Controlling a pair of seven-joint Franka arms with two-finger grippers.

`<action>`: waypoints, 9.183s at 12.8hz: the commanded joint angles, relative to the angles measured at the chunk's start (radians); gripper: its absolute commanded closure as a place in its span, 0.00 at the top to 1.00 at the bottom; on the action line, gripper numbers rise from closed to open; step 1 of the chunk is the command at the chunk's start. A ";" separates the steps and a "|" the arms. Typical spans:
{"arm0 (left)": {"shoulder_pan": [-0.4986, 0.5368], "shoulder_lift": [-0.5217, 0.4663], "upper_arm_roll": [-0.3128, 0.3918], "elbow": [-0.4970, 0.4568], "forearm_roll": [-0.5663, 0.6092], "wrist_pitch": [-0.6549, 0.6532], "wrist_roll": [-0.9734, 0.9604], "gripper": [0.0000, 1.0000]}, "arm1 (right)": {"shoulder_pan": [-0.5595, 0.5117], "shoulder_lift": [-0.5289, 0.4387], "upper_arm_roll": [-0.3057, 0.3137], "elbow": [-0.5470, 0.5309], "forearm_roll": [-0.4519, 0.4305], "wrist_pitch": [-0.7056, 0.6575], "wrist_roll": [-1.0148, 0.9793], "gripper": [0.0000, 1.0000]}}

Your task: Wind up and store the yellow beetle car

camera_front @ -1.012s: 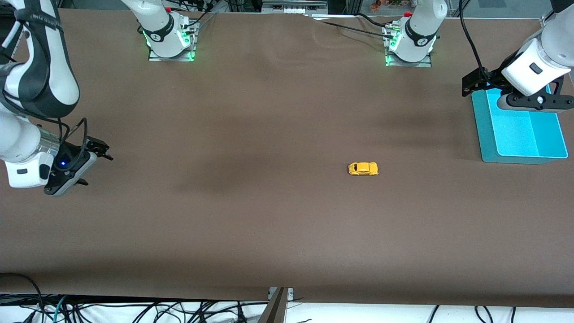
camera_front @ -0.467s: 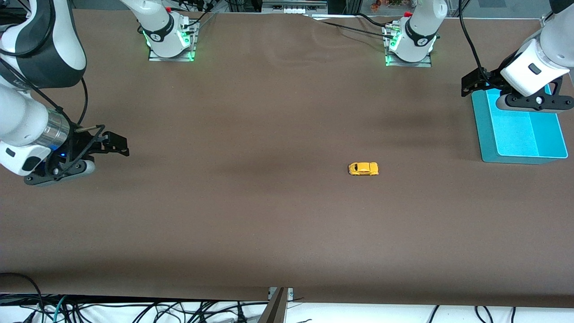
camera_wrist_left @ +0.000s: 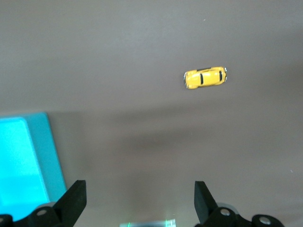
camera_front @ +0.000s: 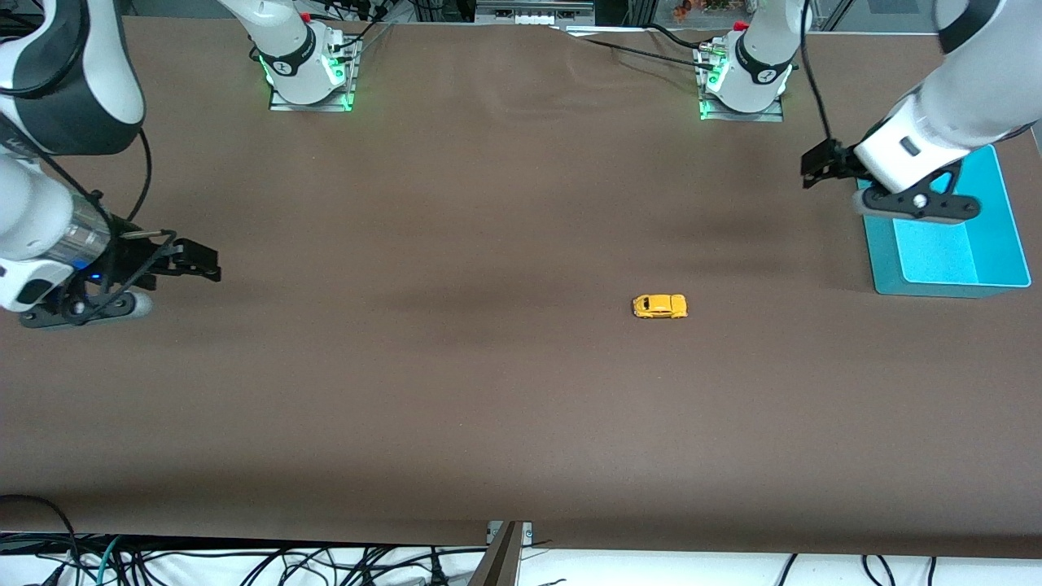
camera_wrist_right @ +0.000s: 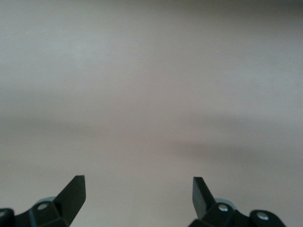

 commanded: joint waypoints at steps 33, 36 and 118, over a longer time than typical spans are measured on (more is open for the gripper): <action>-0.201 0.263 0.147 -0.214 0.012 0.517 0.964 0.00 | -0.019 -0.156 -0.073 -0.096 -0.040 -0.005 0.007 1.00; -0.086 -0.001 0.147 -0.362 0.012 0.352 1.005 0.00 | -0.019 -0.156 -0.073 -0.096 -0.040 -0.010 0.007 1.00; -0.058 -0.059 0.230 0.064 -0.019 -0.016 0.163 1.00 | -0.015 -0.156 -0.068 -0.090 -0.049 -0.016 0.006 1.00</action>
